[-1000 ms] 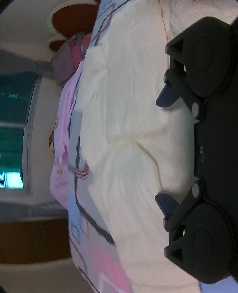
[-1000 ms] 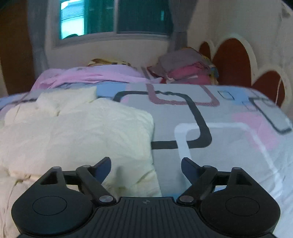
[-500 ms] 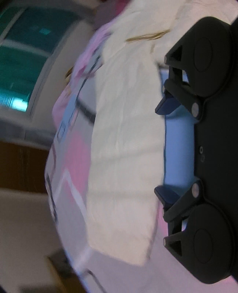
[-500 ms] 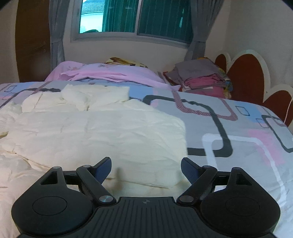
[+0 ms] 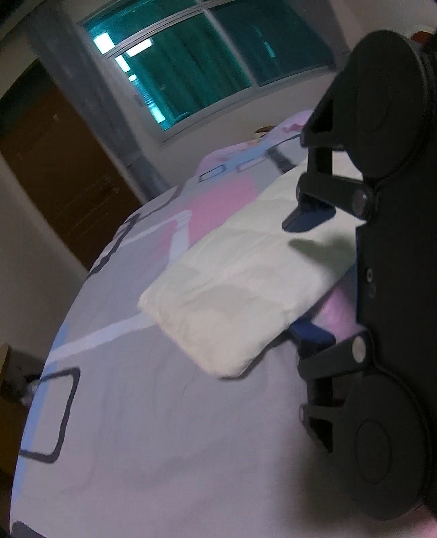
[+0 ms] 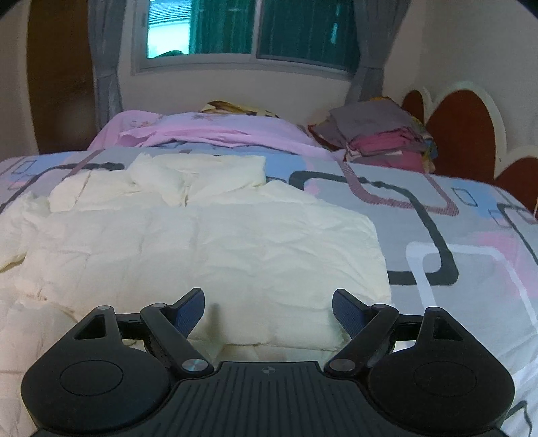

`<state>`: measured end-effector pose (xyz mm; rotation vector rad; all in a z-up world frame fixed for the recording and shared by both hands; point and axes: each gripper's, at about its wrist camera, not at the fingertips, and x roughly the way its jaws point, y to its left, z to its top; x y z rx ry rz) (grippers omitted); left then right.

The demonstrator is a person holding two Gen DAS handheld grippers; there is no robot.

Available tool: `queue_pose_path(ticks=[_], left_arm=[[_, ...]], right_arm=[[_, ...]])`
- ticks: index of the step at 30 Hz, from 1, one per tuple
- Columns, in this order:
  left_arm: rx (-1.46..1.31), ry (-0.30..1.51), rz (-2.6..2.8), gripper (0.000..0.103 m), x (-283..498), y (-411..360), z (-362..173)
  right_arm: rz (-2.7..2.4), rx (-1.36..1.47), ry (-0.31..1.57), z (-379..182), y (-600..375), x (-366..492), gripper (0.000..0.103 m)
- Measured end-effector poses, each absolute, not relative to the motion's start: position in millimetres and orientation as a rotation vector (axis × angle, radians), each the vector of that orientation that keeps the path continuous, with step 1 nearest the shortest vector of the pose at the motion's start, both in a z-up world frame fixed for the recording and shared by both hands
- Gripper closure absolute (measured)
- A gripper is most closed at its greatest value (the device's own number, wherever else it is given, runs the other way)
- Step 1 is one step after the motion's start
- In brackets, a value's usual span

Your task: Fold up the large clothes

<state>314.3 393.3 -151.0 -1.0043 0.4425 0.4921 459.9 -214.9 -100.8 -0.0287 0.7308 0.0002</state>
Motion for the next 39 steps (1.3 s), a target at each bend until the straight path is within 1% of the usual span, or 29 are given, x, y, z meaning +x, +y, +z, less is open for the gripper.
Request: queue_pose_path(ticks=[1, 2, 3, 4, 7, 10, 13, 17, 26, 28, 31, 36, 39], left_arm=[[-1.009, 0.436, 0.500, 0.053, 316.4, 394.8, -151.1], [-1.012, 0.431, 0.503, 0.060, 317.2, 397.2, -151.1], [-1.010, 0.434, 0.500, 0.083, 319.2, 399.1, -150.2], [-1.007, 0.436, 0.488, 0.096, 323.6, 400.5, -148.9], [-0.947, 0.381, 0.451, 0.096, 322.7, 394.3, -131.1], [-0.822, 0.352, 0.363, 0.096, 335.2, 365.4, -98.5], [-0.682, 0.362, 0.255, 0.096, 353.1, 323.7, -70.9], [-0.521, 0.420, 0.112, 0.096, 383.9, 254.9, -51.6], [-0.333, 0.539, -0.217, 0.096, 442.7, 99.7, -54.8], [-0.254, 0.589, -0.246, 0.096, 458.5, 64.4, -59.2], [-0.212, 0.649, -0.309, 0.096, 470.2, 18.2, -71.1], [-0.157, 0.717, -0.380, 0.096, 492.7, -36.8, -89.4], [-0.145, 0.739, -0.440, 0.096, 493.6, -68.3, -98.8]], right_arm=[[-0.008, -0.022, 0.736, -102.3, -216.9, 461.3, 0.020], [-0.014, -0.013, 0.740, -103.5, -219.4, 461.4, 0.020], [-0.017, -0.005, 0.743, -104.2, -221.9, 461.8, 0.020], [-0.021, 0.001, 0.747, -104.7, -224.9, 462.1, 0.020], [-0.032, 0.000, 0.740, -103.2, -231.3, 459.8, 0.020], [-0.047, 0.013, 0.733, -101.5, -239.8, 457.8, 0.020], [-0.068, 0.045, 0.724, -99.4, -251.1, 456.1, 0.020], [-0.083, 0.076, 0.712, -96.5, -263.9, 452.7, 0.020], [-0.133, 0.173, 0.680, -87.2, -305.2, 437.7, 0.020], [-0.146, 0.191, 0.674, -86.2, -317.4, 432.7, 0.020], [-0.173, 0.230, 0.669, -86.2, -336.6, 425.7, 0.020], [-0.218, 0.286, 0.665, -87.6, -369.7, 411.6, 0.020], [-0.232, 0.308, 0.668, -87.8, -384.7, 403.1, 0.020]])
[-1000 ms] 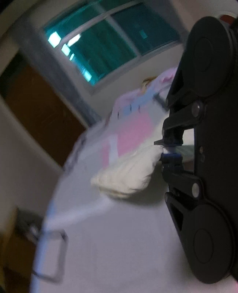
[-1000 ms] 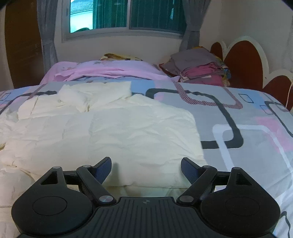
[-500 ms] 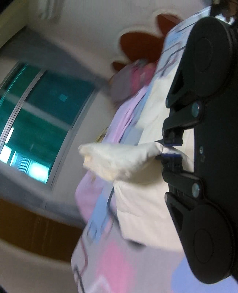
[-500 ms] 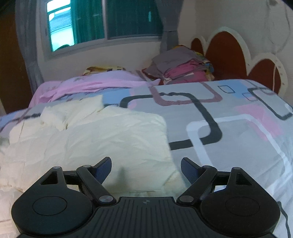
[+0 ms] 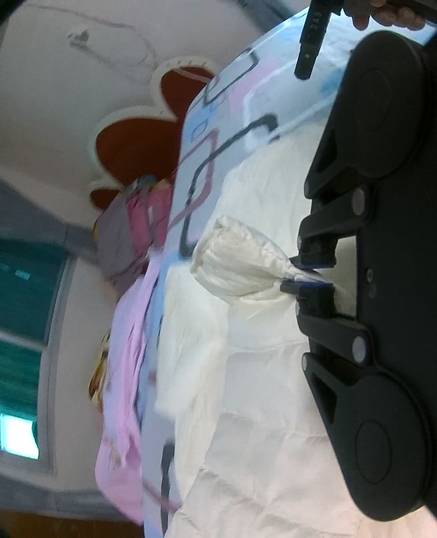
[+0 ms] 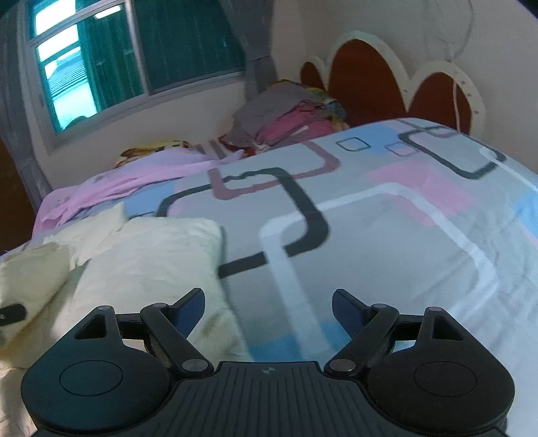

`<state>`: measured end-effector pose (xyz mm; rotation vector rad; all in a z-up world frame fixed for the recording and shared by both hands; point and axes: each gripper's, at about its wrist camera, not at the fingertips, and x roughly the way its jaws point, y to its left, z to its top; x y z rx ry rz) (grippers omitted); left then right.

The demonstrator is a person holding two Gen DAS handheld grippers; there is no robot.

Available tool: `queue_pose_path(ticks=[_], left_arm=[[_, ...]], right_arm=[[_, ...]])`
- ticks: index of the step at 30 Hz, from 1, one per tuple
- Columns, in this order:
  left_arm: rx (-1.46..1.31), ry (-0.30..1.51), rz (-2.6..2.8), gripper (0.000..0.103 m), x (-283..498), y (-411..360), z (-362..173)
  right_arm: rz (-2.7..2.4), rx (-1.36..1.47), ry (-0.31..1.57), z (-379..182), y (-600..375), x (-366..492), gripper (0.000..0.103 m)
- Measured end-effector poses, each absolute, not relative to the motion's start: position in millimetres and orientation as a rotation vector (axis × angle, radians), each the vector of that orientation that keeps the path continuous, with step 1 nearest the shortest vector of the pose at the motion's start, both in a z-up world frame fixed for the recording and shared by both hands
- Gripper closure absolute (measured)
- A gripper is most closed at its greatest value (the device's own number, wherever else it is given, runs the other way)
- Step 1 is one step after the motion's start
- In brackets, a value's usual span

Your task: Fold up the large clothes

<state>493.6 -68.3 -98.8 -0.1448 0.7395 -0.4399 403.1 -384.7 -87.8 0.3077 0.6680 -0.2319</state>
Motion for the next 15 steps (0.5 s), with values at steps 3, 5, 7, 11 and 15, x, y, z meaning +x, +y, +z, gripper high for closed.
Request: queue_pose_path(ticks=[3, 5, 7, 11, 15], left_arm=[[-0.122, 0.779, -0.506, 0.095, 493.4, -96.8, -103.8], [-0.105, 0.803, -0.539, 0.080, 494.2, -116.4, -110.9], [-0.099, 0.804, -0.553, 0.050, 490.4, -126.9, -112.1], [-0.127, 0.736, -0.547, 0.030, 474.6, -116.5, -101.6], [-0.159, 0.692, -0.432, 0.035, 462.8, -61.4, -88.0]], right_arm=[[-0.241, 0.325, 0.674, -86.6, -398.0, 396.1, 0.020], [-0.233, 0.358, 0.661, -84.6, -405.8, 391.7, 0.020], [-0.214, 0.402, 0.644, -81.8, -410.9, 387.6, 0.019], [-0.135, 0.462, 0.623, -75.2, -409.7, 389.7, 0.019], [-0.028, 0.513, 0.631, -74.2, -392.7, 403.9, 0.020]])
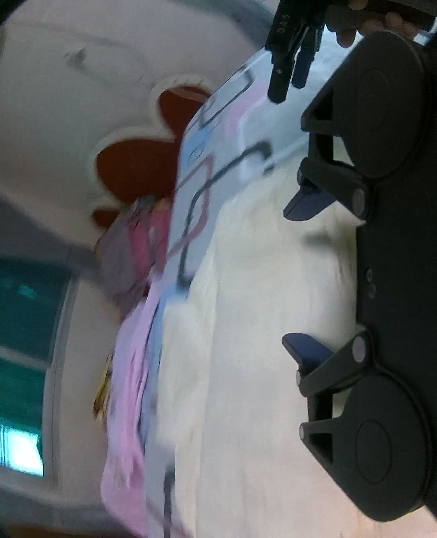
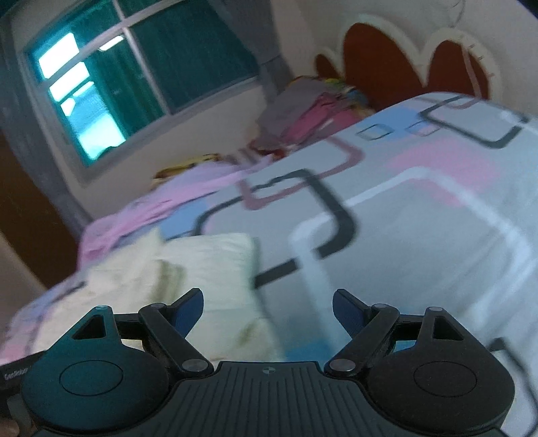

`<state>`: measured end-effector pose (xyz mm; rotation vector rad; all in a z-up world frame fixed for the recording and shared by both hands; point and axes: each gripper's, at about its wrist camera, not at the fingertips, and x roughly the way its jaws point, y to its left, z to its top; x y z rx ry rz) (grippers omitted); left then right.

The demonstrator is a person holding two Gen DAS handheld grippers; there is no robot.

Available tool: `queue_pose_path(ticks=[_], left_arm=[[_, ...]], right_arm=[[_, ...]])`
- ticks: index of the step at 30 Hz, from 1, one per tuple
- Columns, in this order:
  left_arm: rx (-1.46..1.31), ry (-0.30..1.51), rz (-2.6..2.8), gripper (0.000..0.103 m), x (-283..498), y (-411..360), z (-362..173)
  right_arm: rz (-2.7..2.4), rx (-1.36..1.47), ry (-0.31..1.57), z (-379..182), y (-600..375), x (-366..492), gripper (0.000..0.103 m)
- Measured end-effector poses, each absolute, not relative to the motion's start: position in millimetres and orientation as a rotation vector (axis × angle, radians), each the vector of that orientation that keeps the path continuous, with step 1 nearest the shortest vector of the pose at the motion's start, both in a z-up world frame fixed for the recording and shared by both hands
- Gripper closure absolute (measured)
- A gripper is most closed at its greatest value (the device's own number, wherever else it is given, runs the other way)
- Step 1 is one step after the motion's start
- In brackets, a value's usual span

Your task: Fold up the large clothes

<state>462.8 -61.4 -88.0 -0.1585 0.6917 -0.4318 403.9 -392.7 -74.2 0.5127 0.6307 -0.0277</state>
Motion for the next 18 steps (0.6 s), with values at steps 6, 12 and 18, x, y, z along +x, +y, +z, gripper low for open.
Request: queue_pose_path(ticks=[6, 12, 18], left_arm=[[-0.173, 0.659, -0.146, 0.053, 451.6, 57.9, -88.5], [-0.173, 0.670, -0.067, 0.055, 471.7, 110.4, -102.8], [-0.147, 0.739, -0.099, 0.057, 489.9, 116.9, -133.3]], right_arm=[[0.121, 0.499, 0.682, -82.8, -341.2, 437.8, 0.020], [0.155, 0.469, 0.797, -104.4, -308.5, 472.1, 0.060], [0.146, 0.398, 0.832, -106.4, -297.5, 460.0, 0.092]])
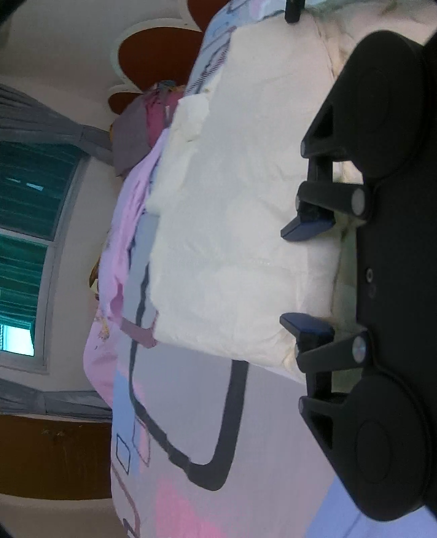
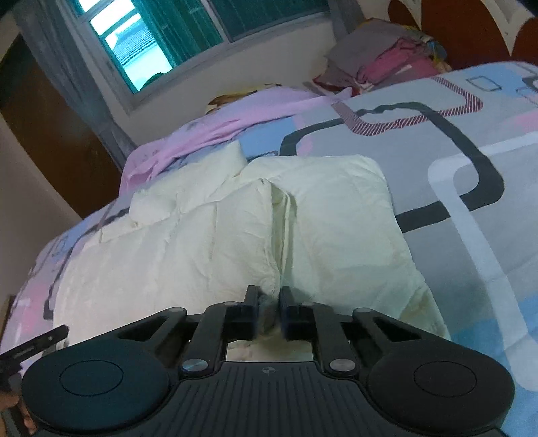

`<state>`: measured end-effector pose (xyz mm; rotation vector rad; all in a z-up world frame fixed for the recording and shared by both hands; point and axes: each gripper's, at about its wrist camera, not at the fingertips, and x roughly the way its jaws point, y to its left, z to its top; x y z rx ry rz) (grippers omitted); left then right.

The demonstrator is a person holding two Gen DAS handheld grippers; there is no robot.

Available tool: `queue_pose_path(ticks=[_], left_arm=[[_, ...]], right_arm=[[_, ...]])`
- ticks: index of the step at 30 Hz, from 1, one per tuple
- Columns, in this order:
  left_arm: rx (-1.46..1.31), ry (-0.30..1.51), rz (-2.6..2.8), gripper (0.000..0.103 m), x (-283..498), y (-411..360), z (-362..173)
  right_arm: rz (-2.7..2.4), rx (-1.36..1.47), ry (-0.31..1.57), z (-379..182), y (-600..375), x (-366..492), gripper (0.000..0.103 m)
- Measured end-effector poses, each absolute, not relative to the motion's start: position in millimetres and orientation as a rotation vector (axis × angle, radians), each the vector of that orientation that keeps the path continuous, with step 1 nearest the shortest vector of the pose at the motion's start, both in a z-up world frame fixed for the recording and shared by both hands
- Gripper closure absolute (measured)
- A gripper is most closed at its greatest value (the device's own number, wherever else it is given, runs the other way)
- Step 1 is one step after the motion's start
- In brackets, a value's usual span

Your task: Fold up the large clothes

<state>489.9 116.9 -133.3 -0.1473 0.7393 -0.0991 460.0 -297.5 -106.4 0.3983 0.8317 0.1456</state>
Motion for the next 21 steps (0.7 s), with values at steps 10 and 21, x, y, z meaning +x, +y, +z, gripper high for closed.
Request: queue_pose_path(ticks=[10, 21], left_arm=[[-0.111, 0.732, -0.154, 0.045, 492.0, 127.1, -121.1], [-0.106, 0.714, -0.177, 0.033, 603.0, 114.8, -119.1]], right_arm=[[0.063, 0.321, 0.766, -90.1, -291.7, 457.2, 0.066], [0.120, 0.197, 0.802, -96.4, -262.9, 554.4, 0.078]])
